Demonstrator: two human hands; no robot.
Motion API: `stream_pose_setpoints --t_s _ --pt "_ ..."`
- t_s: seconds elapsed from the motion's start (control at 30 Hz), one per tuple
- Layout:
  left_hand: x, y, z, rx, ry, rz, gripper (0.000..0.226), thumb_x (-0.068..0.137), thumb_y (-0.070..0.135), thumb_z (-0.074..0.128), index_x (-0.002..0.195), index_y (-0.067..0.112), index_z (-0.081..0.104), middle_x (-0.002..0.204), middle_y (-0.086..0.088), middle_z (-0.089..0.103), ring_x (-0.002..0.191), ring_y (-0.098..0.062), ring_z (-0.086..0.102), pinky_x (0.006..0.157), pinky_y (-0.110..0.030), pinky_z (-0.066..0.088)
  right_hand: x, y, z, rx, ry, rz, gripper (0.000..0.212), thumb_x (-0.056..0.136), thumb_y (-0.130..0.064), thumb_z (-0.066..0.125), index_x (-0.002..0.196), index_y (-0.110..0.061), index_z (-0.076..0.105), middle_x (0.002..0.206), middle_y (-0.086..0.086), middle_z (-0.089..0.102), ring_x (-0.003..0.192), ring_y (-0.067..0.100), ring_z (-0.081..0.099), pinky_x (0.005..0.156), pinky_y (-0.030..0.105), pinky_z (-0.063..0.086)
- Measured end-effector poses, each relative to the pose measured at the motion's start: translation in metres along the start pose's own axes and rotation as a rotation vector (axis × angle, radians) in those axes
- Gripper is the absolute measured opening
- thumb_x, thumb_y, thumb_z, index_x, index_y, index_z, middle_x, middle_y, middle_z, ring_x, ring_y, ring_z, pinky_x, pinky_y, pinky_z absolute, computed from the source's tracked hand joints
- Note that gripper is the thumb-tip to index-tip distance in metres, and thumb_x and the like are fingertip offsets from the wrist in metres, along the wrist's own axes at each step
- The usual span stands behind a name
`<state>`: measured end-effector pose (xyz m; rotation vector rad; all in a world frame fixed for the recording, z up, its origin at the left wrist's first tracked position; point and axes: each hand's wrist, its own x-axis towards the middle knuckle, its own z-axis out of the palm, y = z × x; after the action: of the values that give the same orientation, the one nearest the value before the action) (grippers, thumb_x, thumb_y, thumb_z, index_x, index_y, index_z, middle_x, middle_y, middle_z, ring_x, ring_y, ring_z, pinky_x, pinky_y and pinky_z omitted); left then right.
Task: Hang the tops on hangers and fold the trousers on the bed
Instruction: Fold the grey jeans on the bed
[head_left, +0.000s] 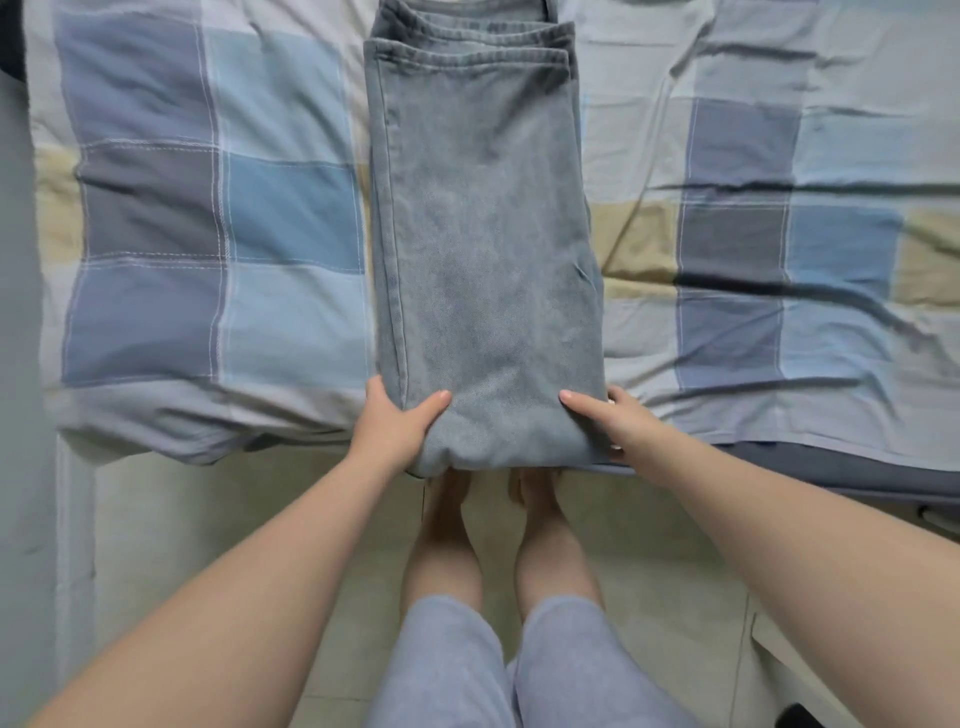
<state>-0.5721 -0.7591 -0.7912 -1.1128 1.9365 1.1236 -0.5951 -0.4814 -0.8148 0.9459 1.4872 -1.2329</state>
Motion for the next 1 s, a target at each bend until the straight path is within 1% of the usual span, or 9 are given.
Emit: stream_pose_setpoints --t_s 0.17,0.23,0.37,0.47,0.57,0.7,0.8,0.9,1.0 --pt "-0.007 0.013 -0.012 -0.124 -0.173 -0.1 0.042 0.08 0.039 0.084 0.113 0.023 0.062 0.107 0.0 0.073 0.094 -0.025 0.071 0.08 -0.04 0.058 -0.017 -0.012 -0.01 -0.019 -0.094 0.09 0.059 0.074 -0.044 0.085 0.121 -0.013 0.067 0.113 0.0 0.075 0.105 0.018 0.071 0.087 0.033 0.058" --pt "-0.018 0.016 -0.015 -0.118 -0.194 -0.127 0.047 0.075 0.045 0.086 0.112 0.025 0.065 0.106 0.0 0.074 0.093 -0.028 0.072 0.077 -0.044 0.059 -0.029 -0.014 -0.009 -0.056 -0.044 0.046 0.052 0.079 -0.042 0.082 0.119 -0.012 0.067 0.112 0.001 0.075 0.103 0.019 0.07 0.081 0.032 0.057" --pt "-0.053 0.007 -0.022 -0.096 -0.225 -0.172 0.064 0.062 0.054 0.084 0.118 0.027 0.067 0.108 -0.001 0.075 0.091 -0.03 0.072 0.062 -0.033 0.053 -0.066 0.006 -0.004 -0.107 0.011 -0.005 0.032 0.084 -0.037 0.078 0.105 -0.015 0.072 0.099 -0.002 0.076 0.089 0.013 0.071 0.072 0.023 0.056" --pt "-0.085 -0.013 -0.026 -0.119 -0.248 -0.218 0.065 0.059 0.053 0.085 0.116 0.025 0.07 0.108 0.0 0.075 0.095 -0.028 0.073 0.081 -0.044 0.059 -0.094 0.038 -0.001 -0.064 -0.02 0.045 0.036 0.084 -0.038 0.077 0.111 -0.014 0.073 0.112 0.005 0.076 0.098 0.019 0.071 0.082 0.031 0.054" --pt "-0.115 -0.033 -0.03 -0.175 -0.285 -0.253 0.044 0.078 0.034 0.086 0.117 0.019 0.07 0.113 -0.003 0.075 0.099 -0.023 0.072 0.089 -0.038 0.057 -0.126 0.062 0.003 -0.016 -0.033 0.131 0.039 0.084 -0.037 0.077 0.115 -0.014 0.071 0.112 0.006 0.075 0.106 0.027 0.07 0.084 0.037 0.056" --pt "-0.134 -0.035 -0.044 -0.277 -0.31 -0.295 0.037 0.085 0.025 0.079 0.119 0.015 0.067 0.109 -0.002 0.076 0.095 -0.021 0.074 0.076 -0.033 0.059 -0.159 0.061 0.008 0.085 0.022 0.105 0.026 0.088 -0.028 0.074 0.11 -0.015 0.071 0.107 0.004 0.075 0.098 0.025 0.07 0.076 0.034 0.055" --pt "-0.131 -0.015 -0.06 -0.403 -0.278 -0.215 0.057 0.085 0.018 0.074 0.139 0.017 0.054 0.118 0.002 0.073 0.102 -0.021 0.073 0.086 -0.04 0.059 -0.17 0.029 0.008 0.17 0.092 0.011 0.008 0.09 -0.023 0.07 0.094 -0.017 0.068 0.093 0.003 0.071 0.083 0.021 0.065 0.072 0.035 0.05" --pt "-0.124 0.02 -0.072 -0.568 -0.242 -0.147 0.075 0.092 0.016 0.065 0.156 0.033 0.029 0.123 0.013 0.066 0.108 -0.016 0.069 0.082 -0.035 0.056 -0.169 -0.019 0.006 0.29 0.105 -0.057 0.009 0.09 -0.027 0.068 0.094 -0.018 0.067 0.091 0.001 0.071 0.08 0.018 0.064 0.065 0.03 0.048" --pt "-0.109 0.072 -0.079 -0.702 -0.266 -0.085 0.048 0.1 0.024 0.053 0.143 0.044 0.046 0.113 0.017 0.07 0.088 -0.008 0.068 0.061 -0.024 0.048 -0.159 -0.079 0.005 0.468 0.068 -0.079 0.009 0.094 -0.027 0.063 0.096 -0.02 0.068 0.086 -0.003 0.072 0.076 0.014 0.064 0.065 0.03 0.05"
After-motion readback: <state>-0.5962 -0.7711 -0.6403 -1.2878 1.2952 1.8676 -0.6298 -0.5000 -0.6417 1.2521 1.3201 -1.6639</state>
